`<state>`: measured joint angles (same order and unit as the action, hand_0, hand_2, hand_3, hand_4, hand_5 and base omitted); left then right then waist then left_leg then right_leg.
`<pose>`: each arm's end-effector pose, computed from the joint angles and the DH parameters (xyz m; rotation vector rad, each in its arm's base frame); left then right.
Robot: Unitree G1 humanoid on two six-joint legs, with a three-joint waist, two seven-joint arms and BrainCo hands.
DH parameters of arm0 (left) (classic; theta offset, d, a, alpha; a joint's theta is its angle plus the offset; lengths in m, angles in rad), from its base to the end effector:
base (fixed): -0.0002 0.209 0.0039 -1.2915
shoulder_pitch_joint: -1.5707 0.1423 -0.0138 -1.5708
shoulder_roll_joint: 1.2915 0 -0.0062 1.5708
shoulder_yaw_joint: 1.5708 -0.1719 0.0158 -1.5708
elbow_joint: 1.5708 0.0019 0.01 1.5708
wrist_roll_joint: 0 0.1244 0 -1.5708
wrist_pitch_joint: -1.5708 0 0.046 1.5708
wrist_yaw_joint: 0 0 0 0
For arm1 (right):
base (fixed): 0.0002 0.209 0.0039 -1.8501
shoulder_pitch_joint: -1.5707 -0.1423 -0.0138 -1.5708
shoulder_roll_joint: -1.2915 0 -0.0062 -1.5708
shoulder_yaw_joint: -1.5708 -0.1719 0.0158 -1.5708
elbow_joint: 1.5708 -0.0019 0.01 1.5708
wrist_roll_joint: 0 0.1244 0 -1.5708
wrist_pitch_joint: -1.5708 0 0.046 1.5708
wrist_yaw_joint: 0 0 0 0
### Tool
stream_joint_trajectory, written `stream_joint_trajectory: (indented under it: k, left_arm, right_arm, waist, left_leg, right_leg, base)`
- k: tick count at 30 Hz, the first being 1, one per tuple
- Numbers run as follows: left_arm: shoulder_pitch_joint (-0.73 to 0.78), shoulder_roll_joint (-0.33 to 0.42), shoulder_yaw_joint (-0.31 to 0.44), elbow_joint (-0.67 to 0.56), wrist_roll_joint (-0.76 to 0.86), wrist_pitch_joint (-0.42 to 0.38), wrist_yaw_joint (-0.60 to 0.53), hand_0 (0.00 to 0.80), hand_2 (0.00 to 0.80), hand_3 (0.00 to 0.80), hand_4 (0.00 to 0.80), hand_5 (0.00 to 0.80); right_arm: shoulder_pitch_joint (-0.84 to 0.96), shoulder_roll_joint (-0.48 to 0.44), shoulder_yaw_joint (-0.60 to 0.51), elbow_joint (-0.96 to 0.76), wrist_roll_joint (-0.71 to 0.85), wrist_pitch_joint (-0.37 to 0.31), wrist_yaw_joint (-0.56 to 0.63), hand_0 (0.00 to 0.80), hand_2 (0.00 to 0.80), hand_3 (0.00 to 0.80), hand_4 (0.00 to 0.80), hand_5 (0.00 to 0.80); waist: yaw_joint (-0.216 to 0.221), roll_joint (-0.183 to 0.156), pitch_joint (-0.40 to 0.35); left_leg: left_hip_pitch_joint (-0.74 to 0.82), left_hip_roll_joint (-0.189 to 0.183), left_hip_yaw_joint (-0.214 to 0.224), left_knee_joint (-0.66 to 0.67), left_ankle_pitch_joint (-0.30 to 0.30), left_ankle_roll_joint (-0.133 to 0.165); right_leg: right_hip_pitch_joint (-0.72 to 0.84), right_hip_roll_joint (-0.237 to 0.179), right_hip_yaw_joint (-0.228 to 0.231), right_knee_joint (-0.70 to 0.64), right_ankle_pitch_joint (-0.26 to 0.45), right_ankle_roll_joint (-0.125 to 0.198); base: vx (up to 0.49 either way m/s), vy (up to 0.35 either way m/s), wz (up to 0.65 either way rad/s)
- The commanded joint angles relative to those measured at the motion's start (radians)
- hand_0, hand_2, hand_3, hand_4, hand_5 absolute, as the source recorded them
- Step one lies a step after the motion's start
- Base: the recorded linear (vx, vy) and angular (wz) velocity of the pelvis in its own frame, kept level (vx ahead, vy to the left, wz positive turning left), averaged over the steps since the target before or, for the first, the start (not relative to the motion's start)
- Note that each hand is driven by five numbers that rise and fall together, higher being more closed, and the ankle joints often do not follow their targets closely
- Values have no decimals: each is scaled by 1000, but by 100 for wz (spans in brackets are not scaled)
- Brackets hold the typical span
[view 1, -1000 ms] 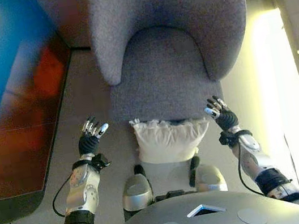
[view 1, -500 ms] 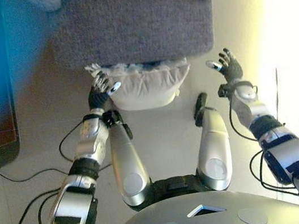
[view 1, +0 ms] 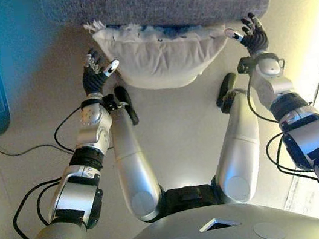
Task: Pick up the cushion and take it to the sofa
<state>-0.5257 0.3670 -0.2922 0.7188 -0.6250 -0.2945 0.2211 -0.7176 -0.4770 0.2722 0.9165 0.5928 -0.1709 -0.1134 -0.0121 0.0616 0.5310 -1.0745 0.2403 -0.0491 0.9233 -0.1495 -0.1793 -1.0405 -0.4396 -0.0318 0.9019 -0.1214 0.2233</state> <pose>0.2740 0.1874 0.0683 -0.1148 -0.0165 0.1581 0.3002 -0.2230 0.0997 -0.0282 0.0477 -0.1669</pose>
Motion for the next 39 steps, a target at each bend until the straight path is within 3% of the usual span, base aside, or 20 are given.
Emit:
stream_joint_trajectory:
  k: [1,10,14,19,23,30,39]
  left_arm:
    - [-26,-5,24,-3,-8,-93,37,0,0,0,0,0]
    - [36,-1,70,4,28,-105,67,0,0,0,0,0]
    - [43,13,71,34,-8,-62,-9,0,0,0,0,0]
    - [-3,28,85,95,-100,-10,-26,0,0,0,0,0]
    - [-66,45,85,150,-118,22,-19,0,0,0,0,0]
    - [-139,65,80,216,-172,96,-99,0,0,0,0,0]
    - [-318,141,32,333,-294,224,-260,0,0,0,0,0]
  right_arm:
    - [-19,-26,26,42,8,41,92,0,0,0,0,0]
    - [-4,-14,11,108,23,55,97,0,0,0,0,0]
    - [24,-24,21,79,-5,97,175,0,0,0,0,0]
    - [9,-25,63,87,-18,144,283,0,0,0,0,0]
    - [-12,0,99,94,-9,166,292,0,0,0,0,0]
    - [-15,5,144,63,-24,185,290,0,0,0,0,0]
    - [-154,-67,192,89,-48,178,277,0,0,0,0,0]
  waist:
    - [17,34,-12]
    - [40,30,-12]
    - [27,25,-14]
    - [8,27,-20]
    - [-9,29,-23]
    - [-46,52,-18]
    - [-89,104,-11]
  left_leg:
    - [-48,11,50,24,-36,40]
    - [-136,3,37,110,-62,45]
    - [-172,16,39,149,-64,47]
    - [-203,29,48,196,-79,48]
    - [-223,38,57,206,-77,44]
    - [-245,62,90,226,-71,44]
    - [-273,77,136,232,-67,41]
  right_leg:
    - [-89,22,38,56,24,-35]
    - [-170,14,31,125,11,-47]
    - [-205,11,45,142,21,-47]
    - [-242,11,67,167,18,-47]
    - [-265,15,78,165,25,-48]
    - [-295,25,112,161,35,-54]
    - [-346,36,154,142,51,-62]
  base:
    - [0,0,0]
    - [14,14,4]
    - [39,62,-2]
    - [24,100,-7]
    - [-2,125,-5]
    - [-5,176,-12]
    - [-29,135,-10]
